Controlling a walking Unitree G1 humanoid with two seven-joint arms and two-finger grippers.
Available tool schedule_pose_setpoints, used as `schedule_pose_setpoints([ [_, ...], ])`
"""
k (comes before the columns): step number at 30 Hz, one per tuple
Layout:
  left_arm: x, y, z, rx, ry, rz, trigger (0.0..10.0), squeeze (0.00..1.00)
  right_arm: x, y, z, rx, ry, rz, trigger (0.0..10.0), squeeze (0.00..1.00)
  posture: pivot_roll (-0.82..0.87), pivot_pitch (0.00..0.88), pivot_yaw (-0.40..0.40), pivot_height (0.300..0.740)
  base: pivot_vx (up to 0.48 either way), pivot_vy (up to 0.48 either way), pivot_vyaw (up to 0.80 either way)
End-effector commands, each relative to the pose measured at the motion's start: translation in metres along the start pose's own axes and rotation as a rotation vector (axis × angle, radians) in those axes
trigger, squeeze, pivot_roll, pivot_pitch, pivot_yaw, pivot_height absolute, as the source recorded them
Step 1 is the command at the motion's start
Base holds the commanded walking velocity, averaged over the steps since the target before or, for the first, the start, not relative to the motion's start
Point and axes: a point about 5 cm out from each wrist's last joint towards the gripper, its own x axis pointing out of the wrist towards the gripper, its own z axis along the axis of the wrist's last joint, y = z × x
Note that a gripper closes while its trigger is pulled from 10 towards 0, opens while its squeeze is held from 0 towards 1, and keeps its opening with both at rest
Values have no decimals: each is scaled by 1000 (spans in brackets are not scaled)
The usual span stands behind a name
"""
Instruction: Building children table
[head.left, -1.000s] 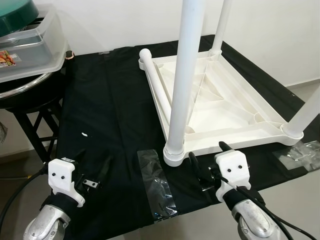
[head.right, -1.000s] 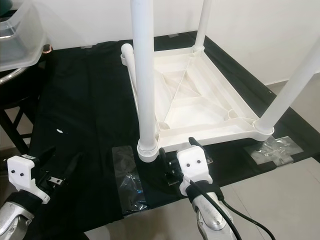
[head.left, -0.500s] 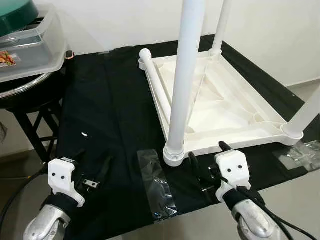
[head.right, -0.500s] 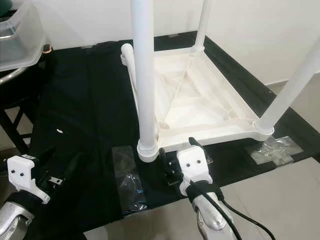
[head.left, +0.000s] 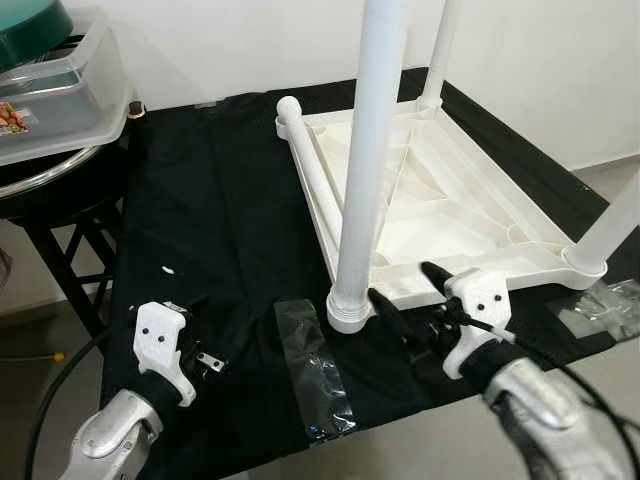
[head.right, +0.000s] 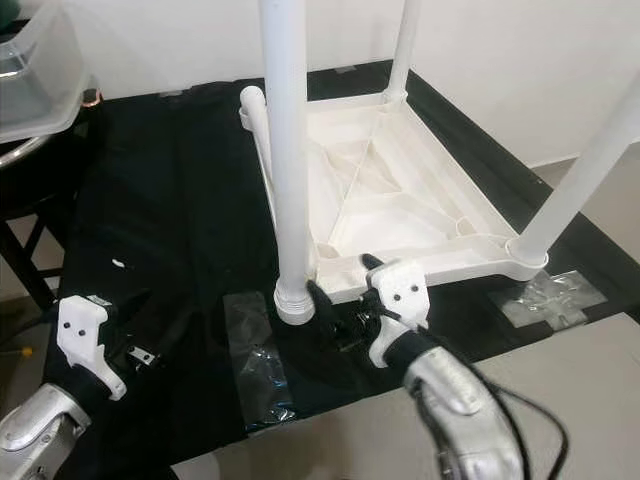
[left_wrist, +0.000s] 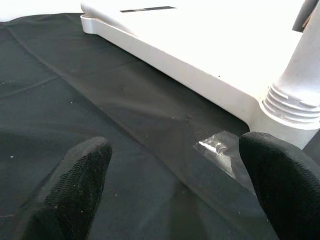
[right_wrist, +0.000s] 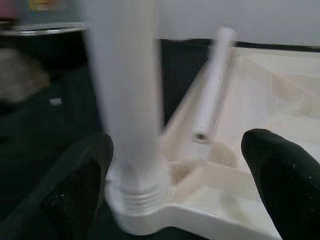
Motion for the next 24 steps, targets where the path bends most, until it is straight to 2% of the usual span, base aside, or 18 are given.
schedule_pose_setpoints([
  [1, -4, 4, 3, 9, 5, -7, 10000, 0, 1, -6, 15, -11, -5, 229, 10000, 0, -29, 167, 2, 740, 0, 0, 0],
  [4, -5, 7, 6, 8, 4, -1, 10000, 0, 4, -14, 22, -43, 5, 302, 10000, 0, -24, 168, -2, 740, 0, 0, 0],
  [5, -9, 10, 12, 8, -13, 3, 10000, 0, 15, -35, 34, -120, 16, 391, 10000, 0, -12, 175, -12, 740, 0, 0, 0],
  [7, -11, 11, 14, 6, -19, 3, 10000, 0, 17, -41, 38, -143, 17, 397, 10000, 0, -8, 180, -15, 740, 0, 0, 0],
  [11, -25, 17, 19, 47, -41, -13, 10000, 0, 39, -65, 61, -164, -20, 421, 10000, 0, 7, 192, -31, 740, 0, 0, 0],
  [14, -30, 17, 22, 39, -51, -27, 10000, 0, 41, -65, 64, -167, -23, 450, 10000, 0, 21, 207, -44, 740, 0, 0, 0],
  [15, -41, 14, 27, 16, -64, -73, 10000, 0, 44, -62, 69, -160, -19, 537, 10000, 0, 23, 215, -48, 740, 0, 0, 0],
  [16, -41, 14, 27, 16, -64, -73, 10000, 0, 44, -62, 69, -160, -19, 537, 10000, 0, 23, 215, -48, 740, 0, 0, 0],
  [17, -49, 13, 33, 8, -75, -106, 10000, 0, 46, -54, 71, -143, -5, 659, 10000, 0, 32, 230, -51, 740, 0, 0, 0],
  [18, -52, 11, 36, -6, -78, -124, 10000, 0, 46, -51, 71, -138, 12, 722, 10000, 0, 37, 239, -54, 740, 0, 0, 0],
  [19, -52, 11, 36, -6, -78, -124, 10000, 0, 46, -51, 71, -138, 12, 722, 10000, 0, 37, 239, -54, 740, 0, 0, 0],
  [22, -57, 8, 42, -4, -72, -162, 10000, 0, 49, -46, 70, -136, 43, 853, 10000, 0, 47, 252, -61, 740, 0, 0, 0],
  [24, -58, 5, 47, -3, -76, -180, 10000, 0, 53, -48, 71, -140, 45, 892, 10000, 0, 52, 257, -65, 740, 0, 0, 0],
])
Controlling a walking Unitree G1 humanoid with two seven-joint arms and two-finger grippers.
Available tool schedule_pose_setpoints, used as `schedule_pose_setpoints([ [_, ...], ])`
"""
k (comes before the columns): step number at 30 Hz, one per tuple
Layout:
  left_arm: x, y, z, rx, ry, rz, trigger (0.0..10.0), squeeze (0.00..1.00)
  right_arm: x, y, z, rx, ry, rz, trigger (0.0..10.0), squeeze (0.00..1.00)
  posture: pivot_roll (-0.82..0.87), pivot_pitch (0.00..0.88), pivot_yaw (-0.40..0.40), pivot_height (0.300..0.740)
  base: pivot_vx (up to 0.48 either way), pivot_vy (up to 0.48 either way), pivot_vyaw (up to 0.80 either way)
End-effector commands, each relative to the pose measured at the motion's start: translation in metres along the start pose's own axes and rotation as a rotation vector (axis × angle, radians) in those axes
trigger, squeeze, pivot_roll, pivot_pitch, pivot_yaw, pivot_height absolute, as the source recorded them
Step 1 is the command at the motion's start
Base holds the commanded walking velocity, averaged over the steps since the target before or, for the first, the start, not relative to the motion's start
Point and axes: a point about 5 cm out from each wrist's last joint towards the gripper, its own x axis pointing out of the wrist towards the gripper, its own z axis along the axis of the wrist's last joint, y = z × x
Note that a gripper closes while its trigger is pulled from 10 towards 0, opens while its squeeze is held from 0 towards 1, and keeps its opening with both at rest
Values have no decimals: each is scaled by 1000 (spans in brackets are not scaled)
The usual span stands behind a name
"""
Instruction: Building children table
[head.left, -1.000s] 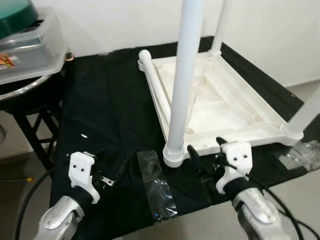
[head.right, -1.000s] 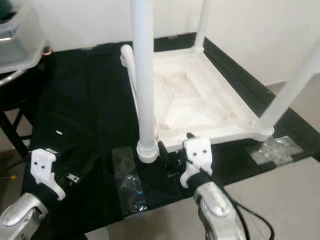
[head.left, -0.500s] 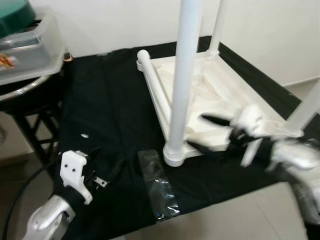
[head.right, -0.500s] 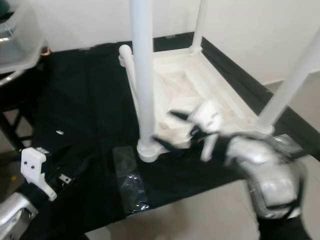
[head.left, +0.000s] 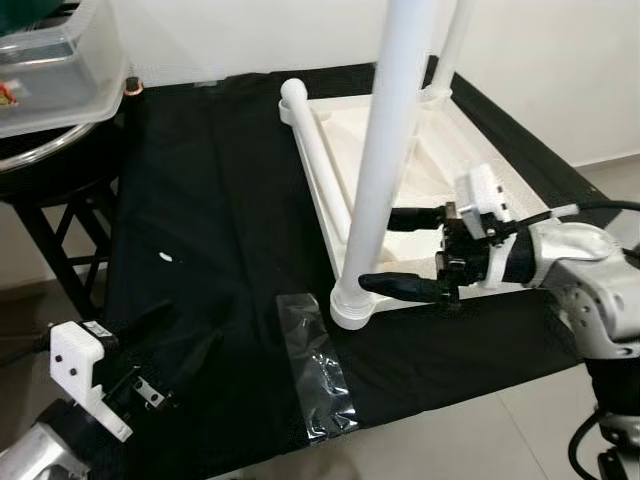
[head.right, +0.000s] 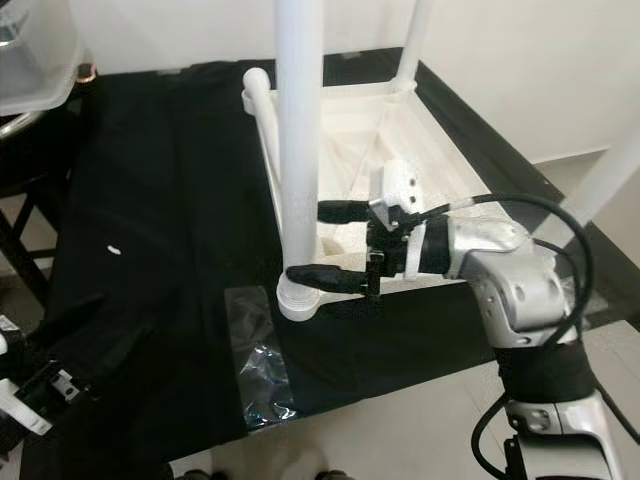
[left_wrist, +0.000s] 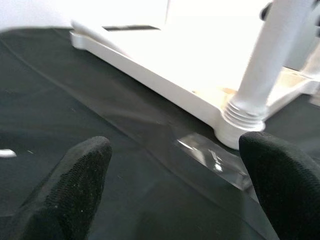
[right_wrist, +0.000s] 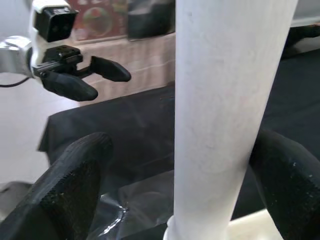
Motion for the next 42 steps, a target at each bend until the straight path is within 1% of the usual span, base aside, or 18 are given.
schedule_pose_setpoints([
  [1, -1, -2, 4, 3, 9, -19, 10000, 0, 4, 3, -2, 2, 1, 72, 10000, 0, 52, 257, -65, 740, 0, 0, 0],
  [3, -1, -6, 7, 3, 7, -39, 10000, 0, 4, -3, 0, -6, -2, 84, 10000, 0, 56, 260, -67, 740, 0, 0, 0],
  [11, 0, -13, 9, -13, -2, -63, 10000, 0, 0, -13, 4, -22, 0, 81, 10000, 0, 64, 259, -69, 740, 0, 0, 0],
  [12, 1, -16, 9, -24, -5, -76, 10000, 0, -1, -14, 4, -25, -2, 86, 7647, 0, 67, 260, -70, 740, 0, 0, 0],
  [13, 1, -16, 9, -24, -5, -76, 10000, 0, -1, -14, 4, -25, -2, 86, 7647, 0, 67, 260, -70, 740, 0, 0, 0],
  [14, 3, -20, 10, -34, -6, -86, 10000, 0, -1, -16, 4, -24, -8, 90, 0, 0, 69, 261, -69, 740, 0, 0, 0],
  [25, 5, -25, 14, -49, -12, -112, 10000, 0, -4, -15, -6, -17, -5, 62, 0, 0, 73, 271, -60, 740, 0, 0, 0],
  [27, 6, -25, 14, -49, -13, -115, 10000, 0, -6, -12, -11, -21, 6, 12, 0, 0, 67, 269, -61, 740, 0, 0, 0],
  [30, 8, -25, 14, -50, -14, -120, 10000, 0, -3, -1, -24, 17, -22, -153, 0, 0, 59, 267, -62, 740, 0, 0, 0],
  [31, 8, -25, 14, -50, -14, -120, 10000, 0, -3, -1, -24, 17, -22, -153, 0, 0, 59, 267, -62, 740, 0, 0, 0],
  [33, 10, -25, 13, -52, -16, -121, 10000, 0, 16, 25, -44, 93, -50, -310, 0, 0, 45, 264, -58, 740, 0, 0, 0],
  [34, 10, -25, 13, -52, -16, -121, 10000, 0, 16, 25, -44, 93, -50, -310, 0, 0, 45, 264, -58, 740, 0, 0, 0],
  [35, 11, -24, 13, -53, -16, -122, 10000, 0, 30, 41, -57, 137, -53, -443, 0, 0, 42, 264, -52, 740, 0, 0, 0],
  [36, 12, -24, 13, -58, -17, -127, 10000, 0, 41, 60, -73, 168, 7, -647, 0, 0, 34, 264, -42, 740, 0, 0, 0],
  [37, 13, -24, 12, -62, -18, -135, 10000, 0, 44, 75, -82, 145, 95, -817, 0, 0, 31, 263, -38, 740, 0, 0, 0],
  [38, 15, -24, 12, -65, -19, -143, 10000, 0, 42, 85, -86, 117, 146, -948, 0, 0, 28, 263, -36, 740, 0, 0, 0],
  [39, 16, -25, 11, -68, -19, -151, 10000, 0, 40, 90, -88, 103, 172, -1013, 0, 0, 28, 263, -36, 740, 0, 0, 0],
  [42, 19, -26, 11, -74, -24, -165, 10000, 0, 25, 86, -89, 88, 213, -1136, 0, 0, 23, 255, -23, 740, 0, 0, 0],
])
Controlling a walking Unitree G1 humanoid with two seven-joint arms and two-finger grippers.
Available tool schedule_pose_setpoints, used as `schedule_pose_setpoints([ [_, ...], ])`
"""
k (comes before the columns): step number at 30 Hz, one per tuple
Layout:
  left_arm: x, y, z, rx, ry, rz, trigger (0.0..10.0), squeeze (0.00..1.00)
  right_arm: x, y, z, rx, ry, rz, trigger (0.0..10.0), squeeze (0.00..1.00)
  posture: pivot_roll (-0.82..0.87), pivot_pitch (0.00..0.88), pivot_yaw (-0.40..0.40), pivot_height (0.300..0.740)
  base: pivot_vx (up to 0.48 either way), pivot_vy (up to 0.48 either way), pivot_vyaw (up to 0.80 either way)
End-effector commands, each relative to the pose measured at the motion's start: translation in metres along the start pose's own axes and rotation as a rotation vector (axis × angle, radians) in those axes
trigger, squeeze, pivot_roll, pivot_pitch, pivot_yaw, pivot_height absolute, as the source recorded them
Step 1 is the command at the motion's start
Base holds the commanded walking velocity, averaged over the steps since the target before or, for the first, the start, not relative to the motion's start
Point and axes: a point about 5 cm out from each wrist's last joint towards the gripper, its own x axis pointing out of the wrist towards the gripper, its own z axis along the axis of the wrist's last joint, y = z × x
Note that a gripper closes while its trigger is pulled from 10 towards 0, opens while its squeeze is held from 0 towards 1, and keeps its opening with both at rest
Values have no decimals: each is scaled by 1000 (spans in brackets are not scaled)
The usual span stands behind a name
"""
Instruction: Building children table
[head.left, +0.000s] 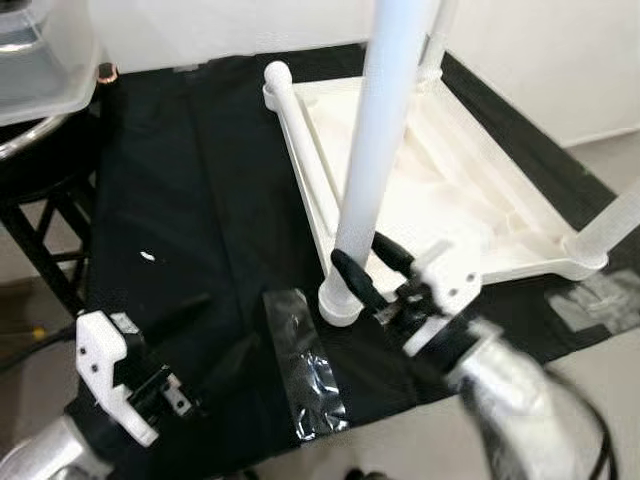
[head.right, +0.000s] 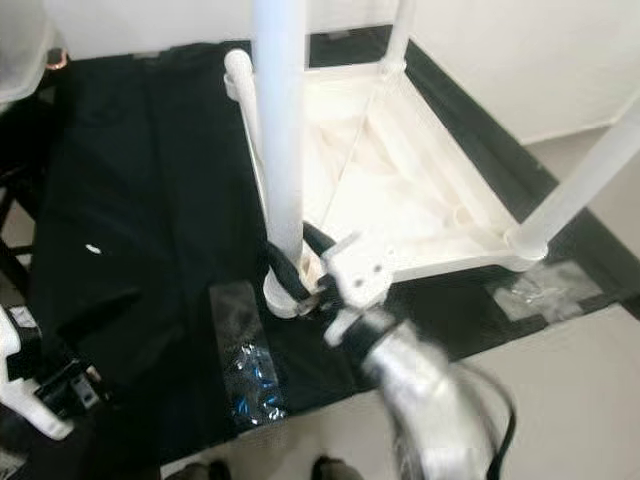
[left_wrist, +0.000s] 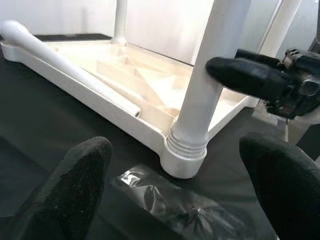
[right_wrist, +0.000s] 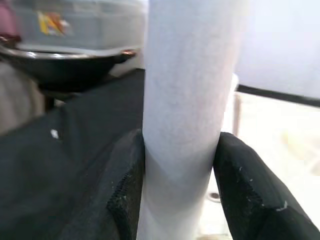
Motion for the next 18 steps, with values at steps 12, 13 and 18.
schedule_pose_setpoints([
  [12, 5, -1, -5, -31, 16, -20, 10000, 0, 7, -28, -20, 54, 149, -110, 10000, 1000, 23, 247, -26, 740, 0, 0, 0],
  [13, 5, -2, -5, -33, 17, -20, 10000, 0, 11, -32, -13, 63, 111, -81, 10000, 1000, 23, 247, -26, 740, 0, 0, 0],
  [18, 5, -5, -6, -40, 17, -21, 10000, 0, 21, -45, 7, 117, 34, 142, 10000, 1000, 21, 252, -32, 740, 0, 0, 0],
])
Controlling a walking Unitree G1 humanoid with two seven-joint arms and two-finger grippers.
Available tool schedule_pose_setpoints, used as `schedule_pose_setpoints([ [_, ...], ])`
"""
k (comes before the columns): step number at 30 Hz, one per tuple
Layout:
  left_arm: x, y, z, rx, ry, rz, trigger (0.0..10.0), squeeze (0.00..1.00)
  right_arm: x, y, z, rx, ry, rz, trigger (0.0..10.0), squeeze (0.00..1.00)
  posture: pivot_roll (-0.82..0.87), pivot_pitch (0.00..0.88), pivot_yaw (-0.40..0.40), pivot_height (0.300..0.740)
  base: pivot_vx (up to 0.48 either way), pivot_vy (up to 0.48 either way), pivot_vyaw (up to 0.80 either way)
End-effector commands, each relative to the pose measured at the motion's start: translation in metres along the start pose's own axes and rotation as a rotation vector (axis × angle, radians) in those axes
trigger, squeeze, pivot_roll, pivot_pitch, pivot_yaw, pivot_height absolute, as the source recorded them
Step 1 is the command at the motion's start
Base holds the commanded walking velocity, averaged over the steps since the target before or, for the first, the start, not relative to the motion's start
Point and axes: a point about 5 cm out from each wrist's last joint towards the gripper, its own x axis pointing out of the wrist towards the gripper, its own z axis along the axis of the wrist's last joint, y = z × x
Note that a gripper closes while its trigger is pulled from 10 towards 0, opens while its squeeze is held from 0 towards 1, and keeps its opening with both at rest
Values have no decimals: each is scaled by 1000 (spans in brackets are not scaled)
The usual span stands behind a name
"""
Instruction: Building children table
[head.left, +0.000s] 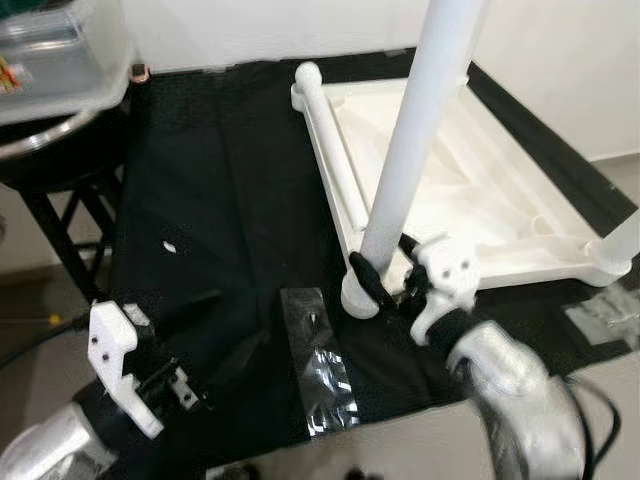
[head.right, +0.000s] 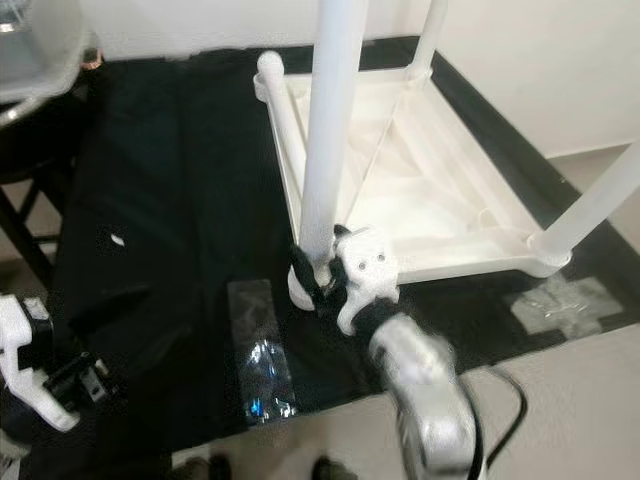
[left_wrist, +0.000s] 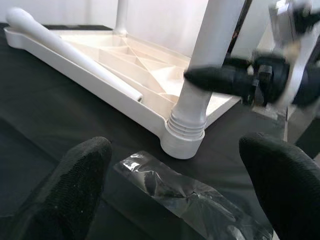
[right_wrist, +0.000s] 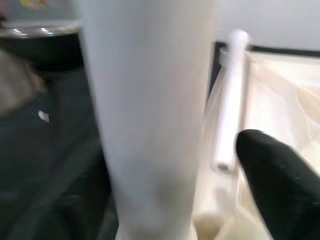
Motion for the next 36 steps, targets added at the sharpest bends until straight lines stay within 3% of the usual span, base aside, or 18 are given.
schedule_pose_setpoints([
  [1, 0, -5, -3, -22, 11, -4, 10000, 0, -3, -8, 5, 22, -10, 107, 10000, 1000, 21, 253, -33, 740, 0, 0, 0],
  [2, 0, -6, -3, -24, 11, -5, 10000, 0, -1, -17, 11, -9, -9, 167, 10000, 988, 29, 256, -32, 740, 0, 0, 0],
  [3, 1, -7, -3, -27, 10, -5, 10000, 0, 1, -27, 17, -43, -9, 221, 10000, 616, 32, 259, -33, 740, 0, 0, 0],
  [5, 1, -9, -3, -30, 8, -6, 10000, 0, 3, -38, 24, -75, -9, 258, 10000, 616, 33, 260, -33, 740, 0, 0, 0],
  [6, 1, -10, -3, -32, 10, -7, 10000, 0, 7, -43, 26, -86, 5, 313, 10000, 0, 38, 263, -31, 740, 0, 0, 0],
  [8, 0, -13, -2, -37, 16, -9, 10000, 0, 15, -53, 31, -97, 30, 438, 10000, 0, 52, 271, -33, 740, 0, 0, 0],
  [11, 0, -13, -2, -37, 17, -10, 10000, 0, 17, -54, 32, -100, 33, 465, 10000, 0, 52, 271, -33, 740, 0, 0, 0],
  [16, -2, -16, 0, -29, 27, 1, 10000, 0, 39, -75, 53, -104, -8, 593, 10000, 0, 81, 286, -34, 740, 0, 0, 0],
  [20, -4, -19, 1, -29, 35, 5, 10000, 0, 45, -80, 61, -100, -19, 691, 10000, 0, 95, 288, -36, 740, 0, 0, 0],
  [21, -5, -19, 1, -28, 37, 7, 10000, 0, 46, -80, 61, -106, -14, 720, 6902, 0, 97, 289, -36, 740, 0, 0, 0],
  [22, -5, -20, 1, -28, 40, 10, 10000, 0, 47, -81, 61, -109, -14, 745, 3020, 0, 97, 290, -36, 740, 0, 0, 0],
  [23, -5, -20, 1, -27, 41, 12, 10000, 0, 48, -82, 61, -105, -17, 763, 0, 0, 97, 290, -36, 740, 0, 0, 0],
  [29, -5, -20, 0, -24, 47, 19, 10000, 0, 47, -81, 57, -78, -6, 816, 0, 0, 99, 287, -38, 740, 0, 0, 0],
  [36, -2, -21, -1, -26, 45, 26, 10000, 0, 34, -74, 40, -7, 19, 868, 0, 0, 85, 281, -46, 740, 0, 0, 0],
])
